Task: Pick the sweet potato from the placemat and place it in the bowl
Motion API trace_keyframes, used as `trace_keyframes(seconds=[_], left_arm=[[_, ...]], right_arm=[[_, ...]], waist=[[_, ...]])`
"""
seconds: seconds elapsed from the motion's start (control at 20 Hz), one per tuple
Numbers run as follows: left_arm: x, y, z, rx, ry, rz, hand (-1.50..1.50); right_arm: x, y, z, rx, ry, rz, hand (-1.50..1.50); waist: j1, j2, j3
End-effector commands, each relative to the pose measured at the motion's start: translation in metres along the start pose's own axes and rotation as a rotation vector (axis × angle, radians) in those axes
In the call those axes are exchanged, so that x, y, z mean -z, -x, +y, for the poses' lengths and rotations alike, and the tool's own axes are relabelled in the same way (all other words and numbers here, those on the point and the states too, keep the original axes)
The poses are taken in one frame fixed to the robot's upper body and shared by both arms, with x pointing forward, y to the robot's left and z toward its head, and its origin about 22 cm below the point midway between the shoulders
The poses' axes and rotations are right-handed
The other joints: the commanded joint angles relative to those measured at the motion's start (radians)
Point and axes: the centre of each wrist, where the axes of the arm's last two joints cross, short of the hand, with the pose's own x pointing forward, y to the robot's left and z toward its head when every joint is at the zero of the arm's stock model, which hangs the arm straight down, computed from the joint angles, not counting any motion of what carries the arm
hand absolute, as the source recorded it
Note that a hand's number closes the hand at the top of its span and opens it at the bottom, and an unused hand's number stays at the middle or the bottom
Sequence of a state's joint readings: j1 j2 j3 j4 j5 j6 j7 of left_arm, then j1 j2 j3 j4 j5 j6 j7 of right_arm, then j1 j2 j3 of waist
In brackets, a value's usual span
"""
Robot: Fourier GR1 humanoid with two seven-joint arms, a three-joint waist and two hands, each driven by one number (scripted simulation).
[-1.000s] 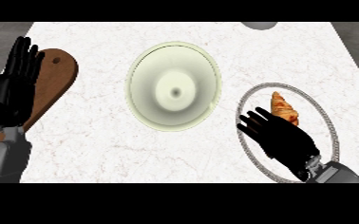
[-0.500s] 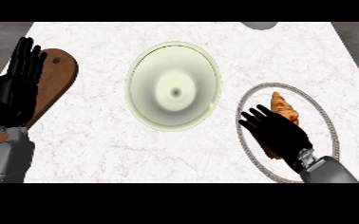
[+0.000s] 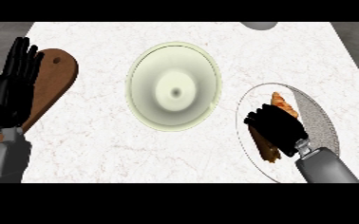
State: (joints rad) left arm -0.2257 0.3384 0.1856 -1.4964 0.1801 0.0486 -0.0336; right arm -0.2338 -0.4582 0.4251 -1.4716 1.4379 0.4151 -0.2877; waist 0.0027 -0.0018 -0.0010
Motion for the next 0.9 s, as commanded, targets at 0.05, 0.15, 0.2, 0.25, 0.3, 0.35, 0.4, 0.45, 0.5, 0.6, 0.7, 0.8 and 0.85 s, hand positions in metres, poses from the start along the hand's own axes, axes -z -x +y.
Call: trace_keyframes(seconds=[0.05,0.15,0.2,0.25,0.3,0.35,0.4,0.45,0.5,0.6,0.7,0.8,0.85], left_arm=[[-0.002,-0.001,-0.003,0.000,-0.011,0.001,0.00],[0.007,-0.003,0.001,-0.008,0.006,0.007,0.00],[0.001,-0.002,-0.003,0.004,0.000,-0.001,0.00],[0.003,0.000,-0.006,0.010,-0.013,-0.001,0.00],[-0.012,-0.008,0.005,0.026,-0.003,0.006,0.00],[-0.001,-0.007,0.007,0.019,-0.046,0.009,0.00],[-0.011,0.000,0.019,0.010,-0.063,0.026,0.00],[-0.014,0.003,0.027,0.031,-0.098,0.043,0.00],[-0.014,-0.001,0.028,0.040,-0.120,0.034,0.00],[-0.021,0.006,0.034,0.051,-0.134,0.051,0.00],[-0.017,0.000,0.035,0.042,-0.129,0.039,0.00],[-0.012,-0.004,0.028,0.039,-0.109,0.035,0.00],[-0.018,0.000,0.028,0.027,-0.091,0.030,0.00]], right_arm=[[0.014,0.010,0.001,-0.027,0.057,-0.048,1.50],[0.012,0.017,0.020,-0.024,0.079,-0.046,1.50],[0.000,0.002,0.010,-0.044,0.070,-0.078,1.50],[-0.007,0.018,0.002,-0.039,0.074,-0.068,1.50],[-0.022,0.010,0.023,0.097,0.063,0.091,1.50],[-0.026,0.020,0.037,0.213,0.042,0.221,1.50],[-0.036,0.030,0.055,0.323,0.025,0.343,1.50],[-0.050,0.040,0.066,0.395,0.012,0.445,1.50],[-0.061,0.045,0.085,0.487,-0.011,0.552,1.50],[-0.085,0.051,0.102,0.604,-0.004,0.723,1.50],[-0.105,0.044,0.112,0.687,0.038,0.829,1.50],[-0.132,0.031,0.108,0.692,0.073,0.878,1.50],[-0.151,0.035,0.102,0.696,0.104,0.912,1.50]], waist=[[0.001,0.002,0.001],[-0.001,0.003,0.001],[-0.003,0.001,0.001],[-0.004,0.001,0.001],[-0.013,-0.005,0.001],[-0.047,-0.007,0.001],[-0.067,-0.014,0.002],[-0.110,-0.021,0.001],[-0.140,-0.026,0.005],[-0.166,-0.030,0.002],[-0.136,-0.023,0.000],[-0.110,-0.018,-0.002],[-0.089,-0.016,-0.002]])
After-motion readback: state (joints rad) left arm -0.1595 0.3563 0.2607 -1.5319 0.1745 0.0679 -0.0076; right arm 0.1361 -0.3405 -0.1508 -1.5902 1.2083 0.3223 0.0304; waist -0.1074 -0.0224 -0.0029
